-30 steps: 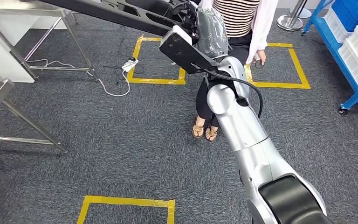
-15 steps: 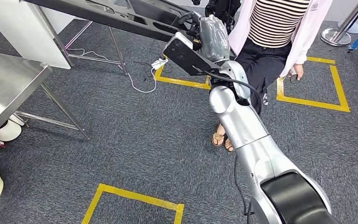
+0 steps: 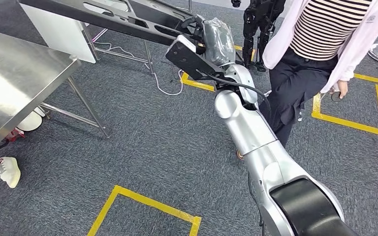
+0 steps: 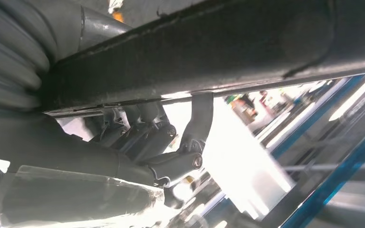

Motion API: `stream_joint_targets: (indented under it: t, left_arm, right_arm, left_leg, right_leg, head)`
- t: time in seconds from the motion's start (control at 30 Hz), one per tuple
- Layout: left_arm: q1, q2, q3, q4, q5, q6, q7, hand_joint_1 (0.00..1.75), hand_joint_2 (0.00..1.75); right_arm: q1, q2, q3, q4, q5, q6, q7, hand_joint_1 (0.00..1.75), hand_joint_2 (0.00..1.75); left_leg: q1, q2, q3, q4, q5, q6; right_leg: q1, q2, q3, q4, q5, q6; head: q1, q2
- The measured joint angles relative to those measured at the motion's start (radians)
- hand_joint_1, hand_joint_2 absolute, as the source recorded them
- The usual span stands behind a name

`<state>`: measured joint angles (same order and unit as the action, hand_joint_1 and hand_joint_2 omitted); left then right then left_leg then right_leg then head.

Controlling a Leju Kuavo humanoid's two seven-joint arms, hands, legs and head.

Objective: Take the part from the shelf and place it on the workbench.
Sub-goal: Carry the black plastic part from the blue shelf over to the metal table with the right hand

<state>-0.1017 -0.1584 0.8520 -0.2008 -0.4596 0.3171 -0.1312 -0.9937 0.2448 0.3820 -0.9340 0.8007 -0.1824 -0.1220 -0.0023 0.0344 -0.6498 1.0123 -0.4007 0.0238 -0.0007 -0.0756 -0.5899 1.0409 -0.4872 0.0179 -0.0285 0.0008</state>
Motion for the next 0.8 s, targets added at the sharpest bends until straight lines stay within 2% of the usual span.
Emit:
stream_joint_targets:
  t: [0.03,0.1,0.17,0.2,0.23,0.27,0.3,0.33,0.37,0.4,0.43,0.47,0.53,0.6,0.63,0.67,0.7,0.73,0.77,0.8]
  left_arm:
    - [-0.001,-0.001,0.005,0.000,0.004,0.004,0.000,0.00,1.75]
    - [-0.005,-0.002,0.013,0.000,0.009,0.010,0.000,0.00,1.75]
    - [-0.006,-0.002,0.020,0.000,0.010,0.011,0.000,0.00,1.75]
    - [-0.005,-0.002,0.023,0.000,0.010,0.011,0.000,0.00,1.75]
    - [-0.003,-0.002,0.025,0.000,0.010,0.011,0.000,0.00,1.75]
    - [-0.002,-0.002,0.026,0.000,0.010,0.010,0.000,0.00,1.75]
    - [0.000,-0.002,0.028,0.000,0.010,0.010,0.000,0.00,1.75]
    - [0.000,-0.002,0.029,0.000,0.010,0.009,0.000,0.00,1.75]
    - [0.000,-0.002,0.030,0.000,0.010,0.009,-0.001,0.00,1.75]
    - [0.001,-0.002,0.030,0.000,0.008,0.008,-0.001,0.00,1.75]
    - [0.003,-0.001,0.031,0.000,0.005,0.008,-0.001,0.00,1.75]
    - [0.005,0.000,0.031,0.000,0.000,0.008,0.000,0.00,1.75]
    - [0.008,0.001,0.031,0.000,-0.008,0.008,0.001,0.00,1.75]
    - [0.006,0.002,0.031,0.000,-0.013,0.007,0.002,0.00,1.75]
    - [0.004,0.002,0.031,0.000,-0.014,0.007,0.002,0.00,1.75]
    - [0.003,0.002,0.031,0.000,-0.015,0.007,0.002,0.00,1.75]
    - [0.003,0.003,0.031,0.000,-0.016,0.007,0.002,0.00,1.75]
    - [0.003,0.003,0.031,0.000,-0.016,0.007,0.002,0.00,1.75]
    - [0.003,0.005,0.031,0.000,-0.016,0.007,0.002,0.00,1.75]
    - [0.003,0.006,0.031,0.000,-0.016,0.007,0.002,0.00,1.75]
  right_arm:
    - [-0.008,0.008,0.000,0.006,0.000,0.000,-0.003,1.75,1.75]
    - [-0.023,0.018,0.001,0.022,-0.001,0.000,-0.006,1.75,1.75]
    - [-0.028,0.023,0.001,0.037,-0.001,0.000,-0.007,1.75,1.75]
    - [-0.028,0.026,0.001,0.043,-0.002,0.000,-0.007,1.75,1.75]
    - [-0.029,0.029,0.001,0.048,-0.002,0.000,-0.007,1.75,1.75]
    - [-0.032,0.033,0.001,0.051,-0.002,0.000,-0.007,1.75,1.75]
    - [-0.035,0.037,0.002,0.054,-0.002,0.000,-0.008,1.75,1.75]
    - [-0.039,0.041,0.002,0.056,-0.002,0.000,-0.009,1.75,1.75]
    - [-0.041,0.044,0.003,0.059,-0.002,0.000,-0.011,1.75,1.75]
    - [-0.043,0.047,0.004,0.061,-0.002,0.000,-0.012,1.75,1.75]
    - [-0.044,0.050,0.004,0.063,-0.002,0.000,-0.011,1.75,1.75]
    - [-0.045,0.054,0.005,0.064,-0.002,0.000,-0.010,1.75,1.75]
    - [-0.049,0.065,0.005,0.065,-0.001,0.003,-0.004,1.75,1.75]
    - [-0.053,0.076,0.005,0.065,0.003,0.010,0.003,1.75,1.75]
    - [-0.054,0.079,0.006,0.065,0.006,0.015,0.008,1.75,1.75]
    - [-0.053,0.082,0.009,0.066,0.009,0.020,0.013,1.75,1.75]
    - [-0.053,0.086,0.012,0.067,0.012,0.023,0.017,1.75,1.75]
    - [-0.054,0.091,0.015,0.067,0.014,0.026,0.020,1.75,1.75]
    - [-0.054,0.096,0.017,0.067,0.015,0.026,0.021,1.75,1.75]
    - [-0.056,0.100,0.019,0.067,0.016,0.026,0.021,1.75,1.75]
  left_leg:
    - [0.003,-0.010,0.007,-0.007,0.004,0.007]
    - [0.006,-0.034,0.012,-0.011,0.007,0.015]
    - [0.006,-0.065,0.012,-0.011,0.006,0.016]
    - [0.006,-0.081,0.012,-0.010,0.006,0.016]
    - [0.006,-0.096,0.013,-0.009,0.006,0.015]
    - [0.007,-0.110,0.012,-0.006,0.005,0.013]
    - [0.007,-0.123,0.011,-0.002,0.003,0.010]
    - [0.006,-0.134,0.007,0.003,0.000,0.005]
    - [0.006,-0.143,0.003,0.006,-0.001,0.000]
    - [0.007,-0.150,0.000,0.008,-0.002,-0.006]
    - [0.009,-0.157,-0.003,0.008,-0.001,-0.012]
    - [0.011,-0.156,-0.005,0.009,-0.002,-0.017]
    - [0.011,-0.113,-0.022,0.044,-0.026,-0.030]
    - [0.011,-0.057,-0.075,0.153,-0.083,-0.041]
    - [0.014,-0.046,-0.109,0.220,-0.111,-0.045]
    - [0.016,-0.041,-0.136,0.270,-0.126,-0.048]
    - [0.017,-0.038,-0.148,0.287,-0.124,-0.049]
    - [0.018,-0.035,-0.137,0.263,-0.104,-0.049]
    - [0.018,-0.027,-0.108,0.204,-0.071,-0.047]
    - [0.016,-0.007,-0.068,0.129,-0.040,-0.043]
  right_leg:
    - [0.000,0.018,-0.011,0.030,-0.016,0.000]
    - [-0.004,0.056,-0.066,0.148,-0.064,-0.008]
    - [-0.006,0.067,-0.127,0.259,-0.096,-0.007]
    - [-0.007,0.069,-0.137,0.268,-0.091,-0.002]
    - [-0.008,0.072,-0.128,0.235,-0.070,0.005]
    - [-0.011,0.080,-0.102,0.170,-0.038,0.013]
    - [-0.015,0.098,-0.073,0.099,-0.007,0.019]
    - [-0.018,0.111,-0.048,0.043,0.015,0.020]
    - [-0.019,0.121,-0.032,0.009,0.028,0.017]
    - [-0.018,0.125,-0.027,-0.001,0.031,0.011]
    - [-0.015,0.116,-0.024,-0.003,0.032,0.003]
    - [-0.015,0.109,-0.022,-0.005,0.034,-0.004]
    - [-0.018,0.094,-0.019,-0.010,0.037,-0.017]
    - [-0.018,0.078,-0.016,-0.011,0.036,-0.027]
    - [-0.017,0.068,-0.016,-0.011,0.034,-0.031]
    - [-0.016,0.057,-0.015,-0.011,0.033,-0.033]
    - [-0.015,0.046,-0.015,-0.011,0.031,-0.034]
    - [-0.015,0.037,-0.014,-0.011,0.029,-0.035]
    - [-0.014,0.028,-0.011,-0.011,0.027,-0.034]
    - [-0.013,0.018,-0.008,-0.011,0.024,-0.032]
  head:
    - [0.000,0.000]
    - [0.002,0.000]
    - [0.006,0.000]
    - [0.006,0.000]
    - [0.007,0.000]
    - [0.008,0.000]
    - [0.008,0.000]
    - [0.008,0.000]
    - [0.007,0.000]
    - [0.007,0.000]
    - [0.007,0.000]
    - [0.008,0.000]
    - [0.004,0.000]
    - [-0.001,0.000]
    - [-0.002,0.000]
    - [-0.001,0.000]
    - [-0.002,0.000]
    - [-0.002,0.000]
    - [-0.002,0.000]
    - [-0.002,0.000]
